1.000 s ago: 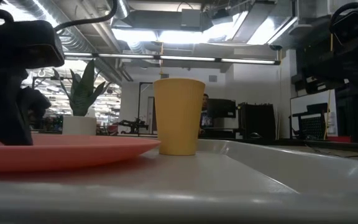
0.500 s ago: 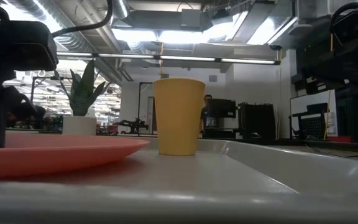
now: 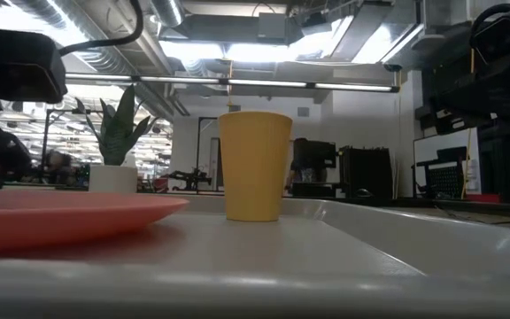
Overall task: Pick and place plate/cup/fork/spoon on tray
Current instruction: Put the pink plate on the gray tray
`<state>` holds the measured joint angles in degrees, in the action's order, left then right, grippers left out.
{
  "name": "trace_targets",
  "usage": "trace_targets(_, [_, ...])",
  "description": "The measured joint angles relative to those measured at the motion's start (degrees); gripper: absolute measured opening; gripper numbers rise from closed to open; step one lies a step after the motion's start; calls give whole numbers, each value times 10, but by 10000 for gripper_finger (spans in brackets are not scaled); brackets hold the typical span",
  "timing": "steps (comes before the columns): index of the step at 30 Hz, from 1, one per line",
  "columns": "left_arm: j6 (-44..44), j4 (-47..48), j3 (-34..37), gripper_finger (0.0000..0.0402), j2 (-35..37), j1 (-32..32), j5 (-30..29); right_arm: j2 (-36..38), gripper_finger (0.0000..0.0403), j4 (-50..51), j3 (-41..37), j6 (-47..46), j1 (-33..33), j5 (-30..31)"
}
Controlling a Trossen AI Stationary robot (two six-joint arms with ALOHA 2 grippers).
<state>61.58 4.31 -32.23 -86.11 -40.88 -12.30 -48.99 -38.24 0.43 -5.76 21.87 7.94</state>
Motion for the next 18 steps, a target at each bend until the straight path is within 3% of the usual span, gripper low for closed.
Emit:
trace_targets(7, [29,106,2,0,60,-5,0,0,45,0,0,0,0,0])
trace_targets(18, [44,78,3,0,67,-4,-3,0,45,0,0,1,0,0])
